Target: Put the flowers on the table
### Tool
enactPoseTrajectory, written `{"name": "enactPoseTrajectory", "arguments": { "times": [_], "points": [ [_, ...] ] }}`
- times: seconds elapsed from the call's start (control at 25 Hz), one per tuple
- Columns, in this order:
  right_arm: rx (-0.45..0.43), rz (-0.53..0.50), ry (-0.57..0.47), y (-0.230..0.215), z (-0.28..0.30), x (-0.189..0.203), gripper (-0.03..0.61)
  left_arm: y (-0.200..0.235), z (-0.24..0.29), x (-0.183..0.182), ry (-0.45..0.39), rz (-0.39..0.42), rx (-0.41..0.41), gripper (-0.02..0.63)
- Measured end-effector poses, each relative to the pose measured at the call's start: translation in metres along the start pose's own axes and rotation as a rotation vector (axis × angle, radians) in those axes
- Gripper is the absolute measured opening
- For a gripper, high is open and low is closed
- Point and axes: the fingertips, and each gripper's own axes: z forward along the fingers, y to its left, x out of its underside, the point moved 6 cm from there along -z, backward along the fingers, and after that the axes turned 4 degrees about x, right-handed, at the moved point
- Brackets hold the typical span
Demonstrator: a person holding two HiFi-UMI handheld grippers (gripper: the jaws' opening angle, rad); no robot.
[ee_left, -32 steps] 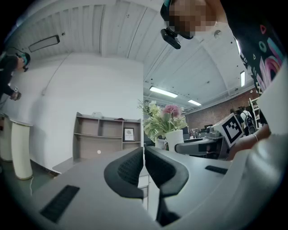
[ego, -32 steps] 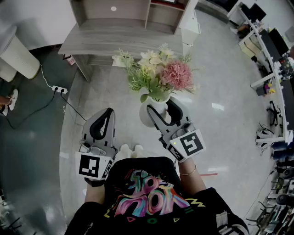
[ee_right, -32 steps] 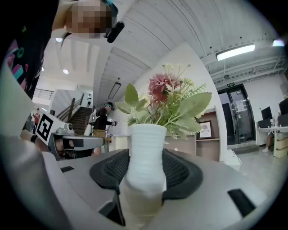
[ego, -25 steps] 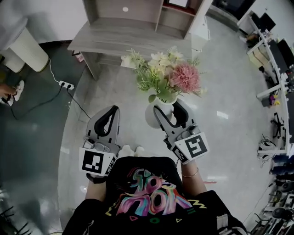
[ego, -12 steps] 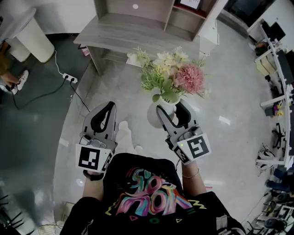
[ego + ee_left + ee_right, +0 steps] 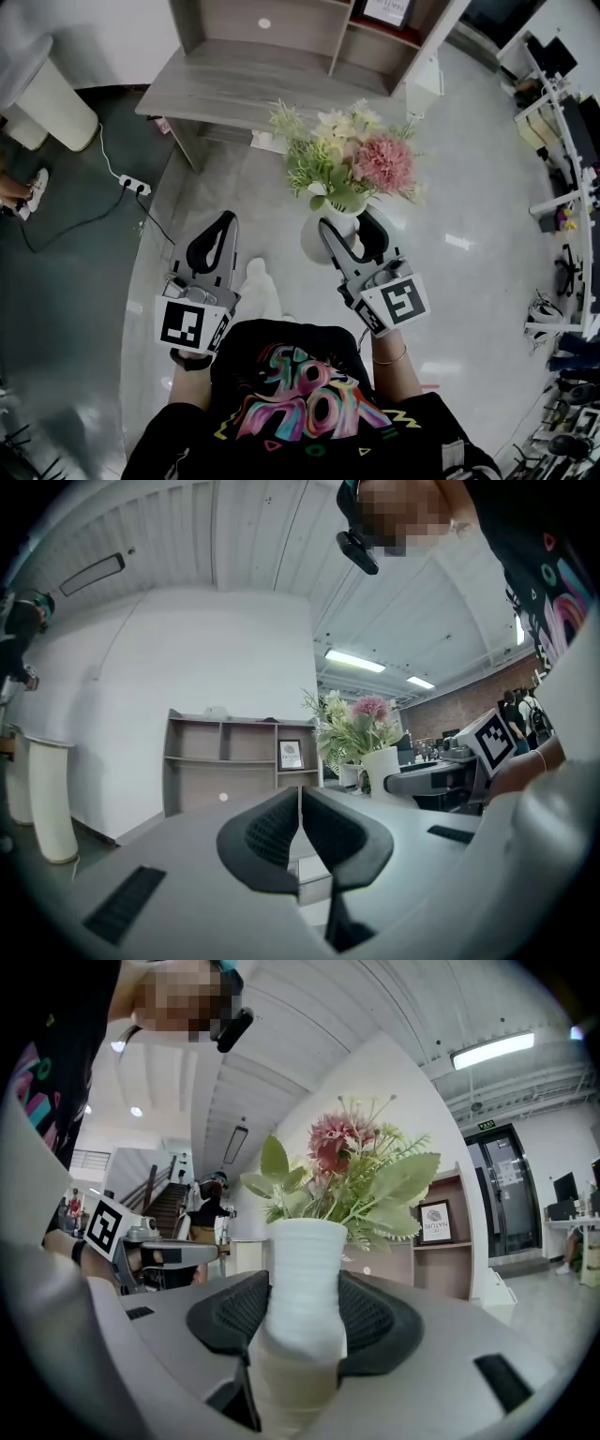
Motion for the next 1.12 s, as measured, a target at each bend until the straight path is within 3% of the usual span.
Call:
{"name": "enactPoseTrajectory", "arguments": {
  "times": [0.6, 1.12],
  "points": [
    [0.084, -0.007, 0.013, 0.011, -0.003, -0.008, 0.247, 0.011, -0.002, -0.001, 0.006, -0.006, 0.066, 0.031],
    [0.086, -0.006, 0.035, 0.013, -0.008, -0.012, 0.247, 0.008, -0.011, -0.004, 0.033, -0.032, 0.071, 0.031]
  ]
}}
